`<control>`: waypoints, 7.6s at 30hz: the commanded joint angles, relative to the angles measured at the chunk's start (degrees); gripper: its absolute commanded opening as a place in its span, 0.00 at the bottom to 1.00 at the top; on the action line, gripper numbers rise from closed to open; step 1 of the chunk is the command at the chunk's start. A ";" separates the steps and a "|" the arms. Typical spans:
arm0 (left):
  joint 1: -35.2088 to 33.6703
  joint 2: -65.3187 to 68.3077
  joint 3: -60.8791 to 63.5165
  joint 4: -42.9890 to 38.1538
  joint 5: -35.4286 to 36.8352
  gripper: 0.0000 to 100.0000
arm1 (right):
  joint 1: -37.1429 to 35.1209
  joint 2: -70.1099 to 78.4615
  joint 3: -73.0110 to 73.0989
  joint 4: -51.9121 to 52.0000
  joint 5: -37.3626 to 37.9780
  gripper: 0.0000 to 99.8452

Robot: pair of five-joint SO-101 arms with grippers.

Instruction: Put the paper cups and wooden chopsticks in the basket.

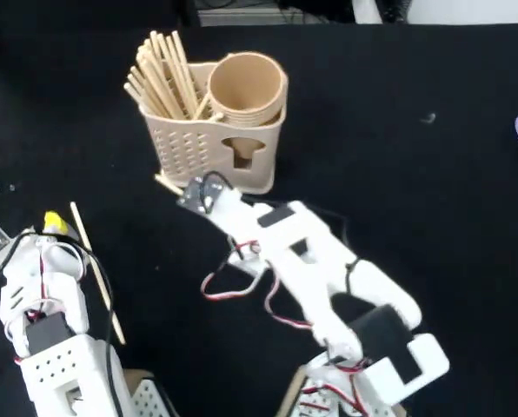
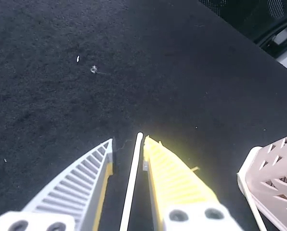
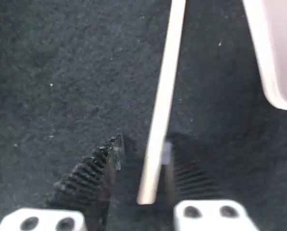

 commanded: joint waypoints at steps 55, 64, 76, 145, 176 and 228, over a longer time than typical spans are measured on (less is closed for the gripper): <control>-0.13 -0.44 -0.57 -1.32 0.53 0.12 | -6.42 6.11 -9.63 9.41 -3.43 0.01; -0.13 -0.44 -0.57 -1.32 0.53 0.12 | -6.42 -18.42 -9.89 17.14 -3.87 0.01; -0.13 -0.44 -0.57 -1.32 0.53 0.12 | -6.68 -47.52 -12.88 -4.92 -18.37 0.01; 2.42 -0.44 -0.31 -1.41 0.18 0.12 | -3.25 -39.08 -20.97 -7.74 -26.02 0.01; 32.13 -0.44 -14.73 24.44 -22.42 0.03 | 21.36 -102.73 37.49 20.84 -32.35 0.01; 21.23 -18.11 9.10 40.62 -22.24 0.03 | 29.89 -102.73 49.19 31.74 -32.53 0.01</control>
